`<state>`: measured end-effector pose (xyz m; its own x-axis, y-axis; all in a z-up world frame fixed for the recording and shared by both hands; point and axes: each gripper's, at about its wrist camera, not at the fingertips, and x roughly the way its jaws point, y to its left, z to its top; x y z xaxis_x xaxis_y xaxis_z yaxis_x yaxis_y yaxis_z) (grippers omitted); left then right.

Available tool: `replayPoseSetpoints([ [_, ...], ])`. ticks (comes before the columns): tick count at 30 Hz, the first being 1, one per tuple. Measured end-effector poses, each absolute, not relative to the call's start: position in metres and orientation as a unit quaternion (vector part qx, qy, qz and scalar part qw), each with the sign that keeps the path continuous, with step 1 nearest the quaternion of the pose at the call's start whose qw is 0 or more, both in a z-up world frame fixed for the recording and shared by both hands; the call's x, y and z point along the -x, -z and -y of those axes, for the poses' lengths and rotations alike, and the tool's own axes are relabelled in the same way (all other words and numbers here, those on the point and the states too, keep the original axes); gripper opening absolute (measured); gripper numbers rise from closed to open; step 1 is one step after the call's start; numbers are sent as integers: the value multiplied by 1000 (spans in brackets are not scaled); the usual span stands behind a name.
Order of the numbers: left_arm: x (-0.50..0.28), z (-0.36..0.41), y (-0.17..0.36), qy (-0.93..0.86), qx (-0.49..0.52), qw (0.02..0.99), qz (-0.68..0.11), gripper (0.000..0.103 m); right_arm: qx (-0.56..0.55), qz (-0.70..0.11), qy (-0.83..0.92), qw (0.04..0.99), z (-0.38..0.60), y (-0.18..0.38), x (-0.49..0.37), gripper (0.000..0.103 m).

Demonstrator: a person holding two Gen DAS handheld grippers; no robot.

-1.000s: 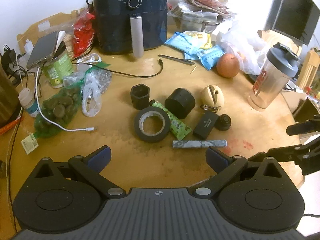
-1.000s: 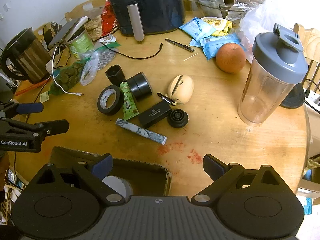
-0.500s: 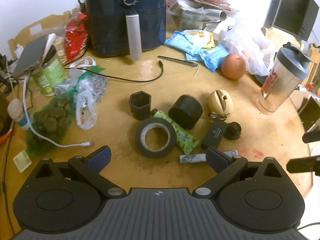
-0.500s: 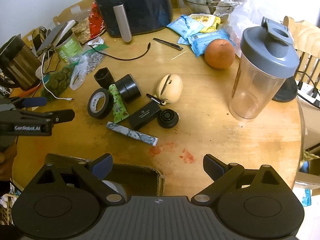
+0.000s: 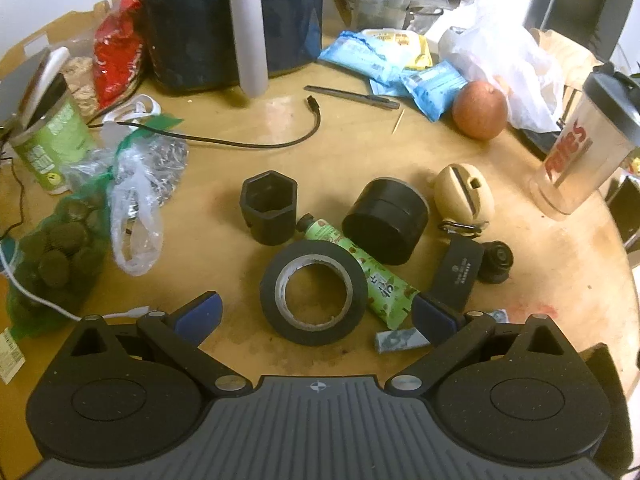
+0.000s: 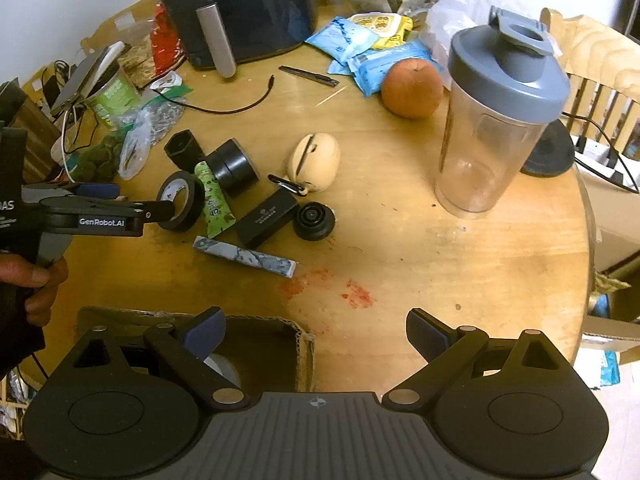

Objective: Organize objects
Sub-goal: 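Move the left tool to the second black tape roll on the table, then close the left tool around the second black tape roll and lift it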

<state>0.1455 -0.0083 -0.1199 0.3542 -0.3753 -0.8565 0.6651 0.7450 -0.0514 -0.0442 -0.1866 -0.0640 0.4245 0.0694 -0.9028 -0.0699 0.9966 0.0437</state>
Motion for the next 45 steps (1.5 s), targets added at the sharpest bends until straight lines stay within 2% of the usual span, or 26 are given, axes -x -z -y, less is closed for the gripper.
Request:
replayPoseSetpoints([
  [12,-168,18,150,331,-148,792,-490,102,-11,-540,-16,841,196,65,49,97],
  [13,-170,19,152,331,-147,791,-492,98,-12,-540,-14,841,197,65,50,97],
  [14,-171,19,155,330,-147,791,-494,81,-12,-540,-13,841,197,65,50,97],
  [16,-174,19,158,332,-143,786,-502,73,-14,-541,-9,841,198,65,52,97],
  [27,-174,16,156,333,-134,785,-505,73,-22,-538,4,842,204,64,57,97],
  [45,-155,12,122,323,-120,797,-496,73,-2,-530,-12,848,205,61,53,97],
])
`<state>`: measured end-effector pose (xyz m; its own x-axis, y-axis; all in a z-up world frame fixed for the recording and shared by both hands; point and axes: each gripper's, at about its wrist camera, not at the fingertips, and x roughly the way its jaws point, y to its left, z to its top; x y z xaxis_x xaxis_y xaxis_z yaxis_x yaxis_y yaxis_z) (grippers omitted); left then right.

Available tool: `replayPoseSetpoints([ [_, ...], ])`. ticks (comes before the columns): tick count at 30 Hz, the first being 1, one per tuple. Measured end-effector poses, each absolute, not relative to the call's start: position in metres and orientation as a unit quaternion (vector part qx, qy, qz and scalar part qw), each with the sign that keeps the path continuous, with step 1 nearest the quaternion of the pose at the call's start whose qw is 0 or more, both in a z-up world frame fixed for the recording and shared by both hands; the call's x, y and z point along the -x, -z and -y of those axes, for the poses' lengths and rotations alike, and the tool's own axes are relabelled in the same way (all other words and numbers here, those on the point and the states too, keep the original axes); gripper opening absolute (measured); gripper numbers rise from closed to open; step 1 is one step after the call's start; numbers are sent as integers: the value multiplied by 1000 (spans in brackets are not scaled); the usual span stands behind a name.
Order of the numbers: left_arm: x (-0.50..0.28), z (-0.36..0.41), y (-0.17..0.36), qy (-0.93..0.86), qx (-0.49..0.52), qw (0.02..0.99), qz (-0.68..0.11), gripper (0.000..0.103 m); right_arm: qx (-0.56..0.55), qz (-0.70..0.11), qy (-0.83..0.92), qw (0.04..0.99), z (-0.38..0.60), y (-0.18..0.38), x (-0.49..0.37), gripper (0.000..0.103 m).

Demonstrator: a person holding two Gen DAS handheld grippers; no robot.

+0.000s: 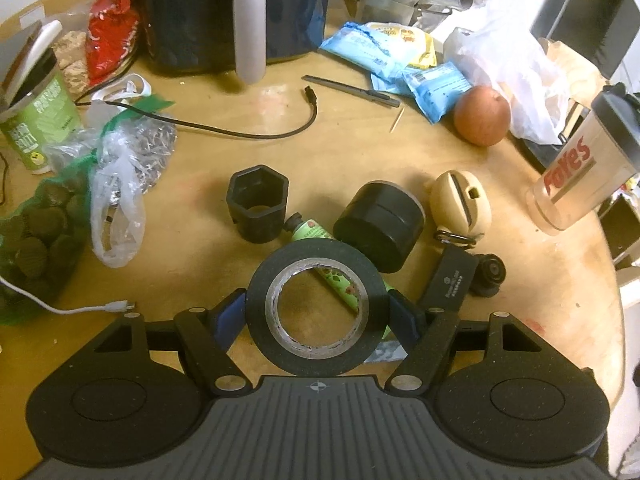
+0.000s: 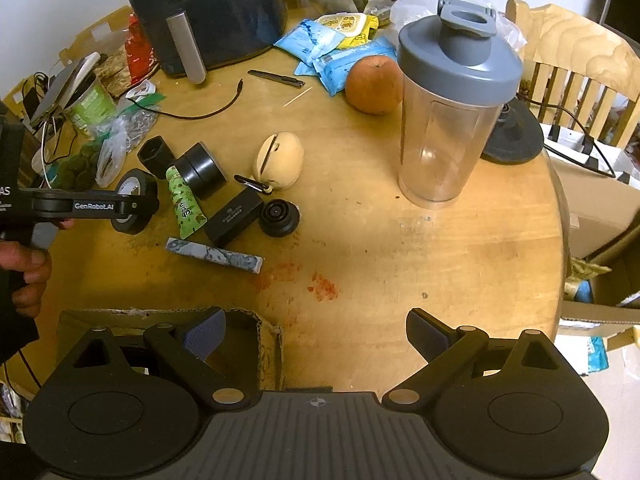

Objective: Organize objects
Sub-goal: 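Close the left tool around the second black tape roll and lift it, then grasp the small black cap with the right tool while the left tool holds the tape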

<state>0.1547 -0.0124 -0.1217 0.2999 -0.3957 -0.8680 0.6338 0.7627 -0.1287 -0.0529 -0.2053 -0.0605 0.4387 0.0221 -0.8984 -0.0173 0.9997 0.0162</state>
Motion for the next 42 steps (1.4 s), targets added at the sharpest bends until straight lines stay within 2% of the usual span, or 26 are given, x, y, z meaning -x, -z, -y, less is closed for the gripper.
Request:
replayPoseSetpoints([
  [31,-108,-36,62,286,-75,818,-493,73,81,-491,-80,864,183,84,-1,96],
  [42,-96,-61,54,274,-48,820,-500,73,111,-482,-103,863,177,112,-35,87],
])
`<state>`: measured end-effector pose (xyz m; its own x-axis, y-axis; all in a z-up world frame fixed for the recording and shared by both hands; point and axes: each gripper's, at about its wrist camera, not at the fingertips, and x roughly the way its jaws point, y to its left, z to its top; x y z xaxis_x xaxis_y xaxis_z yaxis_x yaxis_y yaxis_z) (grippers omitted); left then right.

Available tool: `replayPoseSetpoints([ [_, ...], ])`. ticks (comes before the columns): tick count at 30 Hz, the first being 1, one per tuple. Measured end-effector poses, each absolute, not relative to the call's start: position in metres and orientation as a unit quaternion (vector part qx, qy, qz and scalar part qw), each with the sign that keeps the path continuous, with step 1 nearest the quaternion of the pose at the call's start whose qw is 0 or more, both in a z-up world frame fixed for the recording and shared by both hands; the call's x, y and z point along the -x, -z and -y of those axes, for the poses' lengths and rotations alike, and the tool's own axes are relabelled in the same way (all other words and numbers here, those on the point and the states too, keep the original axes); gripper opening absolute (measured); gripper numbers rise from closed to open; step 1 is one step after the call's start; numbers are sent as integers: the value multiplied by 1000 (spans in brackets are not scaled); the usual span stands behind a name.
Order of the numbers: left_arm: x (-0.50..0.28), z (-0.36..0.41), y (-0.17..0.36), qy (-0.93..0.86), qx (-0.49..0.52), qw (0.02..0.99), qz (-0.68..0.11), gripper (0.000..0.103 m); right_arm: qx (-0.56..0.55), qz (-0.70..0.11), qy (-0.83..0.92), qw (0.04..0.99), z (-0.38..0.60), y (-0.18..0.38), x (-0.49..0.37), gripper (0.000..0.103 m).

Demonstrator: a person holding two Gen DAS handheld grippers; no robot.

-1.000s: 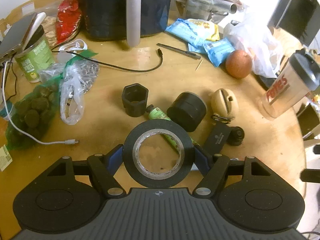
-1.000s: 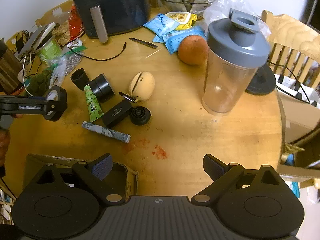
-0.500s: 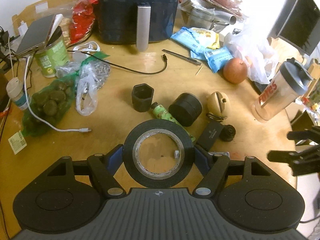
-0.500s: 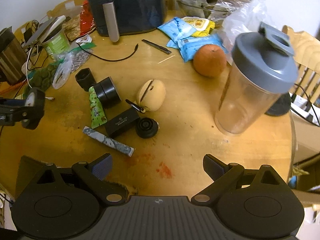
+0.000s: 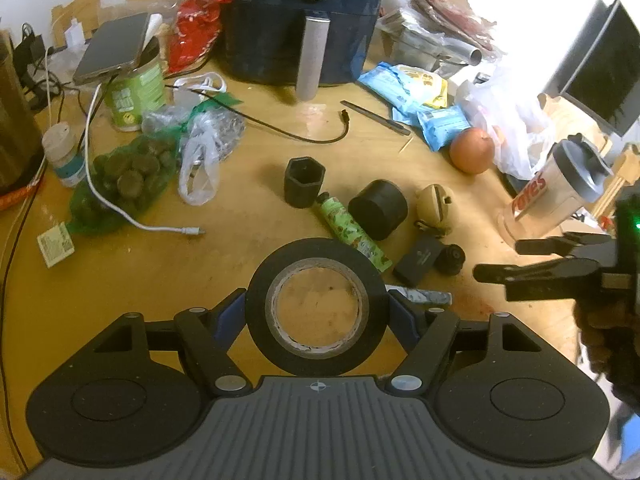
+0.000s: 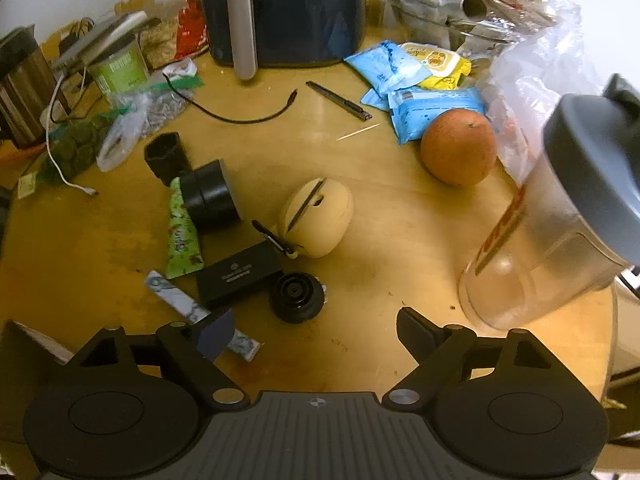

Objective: Organize objects
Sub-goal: 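Grasp the small black cap with the right tool while the left tool holds the tape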

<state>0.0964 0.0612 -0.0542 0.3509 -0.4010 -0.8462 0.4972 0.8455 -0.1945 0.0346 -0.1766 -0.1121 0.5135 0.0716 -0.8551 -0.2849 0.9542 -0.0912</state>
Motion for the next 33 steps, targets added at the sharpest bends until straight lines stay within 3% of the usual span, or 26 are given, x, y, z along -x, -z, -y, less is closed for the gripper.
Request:
replayPoseSetpoints([
  [11,-90,-82,57,254,-33,821,-510,73,147,-495,-127,847,163,140,-59,57],
  [14,-89,-86,58,250,-31,821,-512,73,154,-496,-134,844,160,143,-62,52],
  [17,-87,-89,58,249,-29,821,-513,73,158,-498,-143,840,156,147,-66,32],
  [33,-81,-89,58,257,-31,818,-513,73,155,-507,-136,837,155,140,-57,31],
])
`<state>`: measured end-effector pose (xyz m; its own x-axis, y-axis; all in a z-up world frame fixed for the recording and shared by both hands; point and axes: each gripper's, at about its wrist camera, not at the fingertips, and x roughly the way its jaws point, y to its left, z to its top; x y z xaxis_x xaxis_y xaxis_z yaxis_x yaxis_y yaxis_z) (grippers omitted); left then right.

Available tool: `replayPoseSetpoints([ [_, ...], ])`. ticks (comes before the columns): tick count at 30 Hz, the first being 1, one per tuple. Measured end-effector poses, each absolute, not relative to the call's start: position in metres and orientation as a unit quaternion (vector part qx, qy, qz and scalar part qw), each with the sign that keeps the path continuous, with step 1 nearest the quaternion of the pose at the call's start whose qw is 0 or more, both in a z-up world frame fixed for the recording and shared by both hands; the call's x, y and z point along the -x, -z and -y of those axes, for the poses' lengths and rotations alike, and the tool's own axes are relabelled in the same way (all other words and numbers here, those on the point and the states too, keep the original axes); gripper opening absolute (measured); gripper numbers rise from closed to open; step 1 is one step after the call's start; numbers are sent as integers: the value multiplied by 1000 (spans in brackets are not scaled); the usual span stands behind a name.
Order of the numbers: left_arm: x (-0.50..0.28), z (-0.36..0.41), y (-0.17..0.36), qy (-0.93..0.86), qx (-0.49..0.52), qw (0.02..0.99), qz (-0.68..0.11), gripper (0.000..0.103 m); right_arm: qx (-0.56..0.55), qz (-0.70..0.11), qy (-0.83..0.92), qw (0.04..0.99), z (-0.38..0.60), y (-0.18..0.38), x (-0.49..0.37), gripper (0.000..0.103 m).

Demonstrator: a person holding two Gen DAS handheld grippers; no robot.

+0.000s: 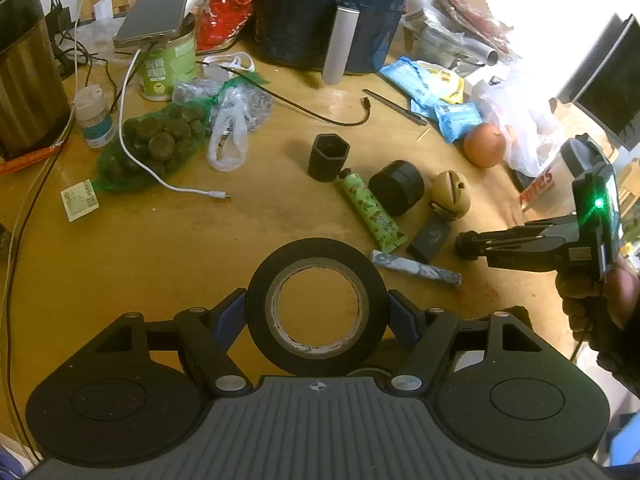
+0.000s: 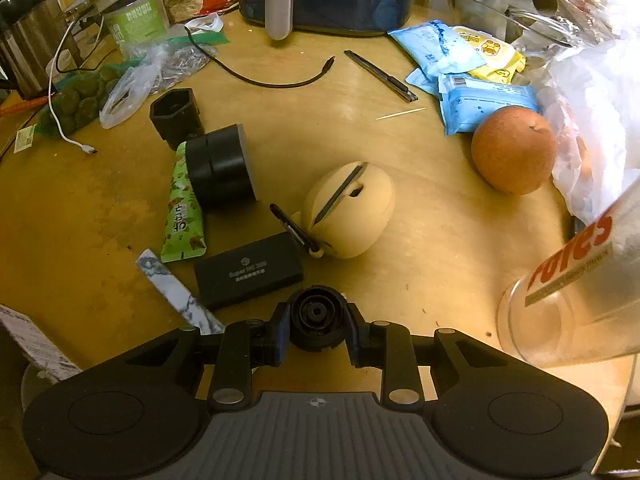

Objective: Organize objects
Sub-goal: 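Grasp the small black cap with the right tool while the left tool holds the tape, then carry the tape roll over the box with the left tool while the right tool carries the cap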

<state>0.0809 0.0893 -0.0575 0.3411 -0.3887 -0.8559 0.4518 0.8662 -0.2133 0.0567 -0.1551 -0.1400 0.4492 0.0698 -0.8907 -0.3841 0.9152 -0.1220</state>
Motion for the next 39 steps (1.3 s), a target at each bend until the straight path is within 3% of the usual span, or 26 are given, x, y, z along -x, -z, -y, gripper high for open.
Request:
replayPoseSetpoints([
  [39,-36,-53,70,307,-82,786,-530,73,46,-484,-186,854,167,50,55,31],
])
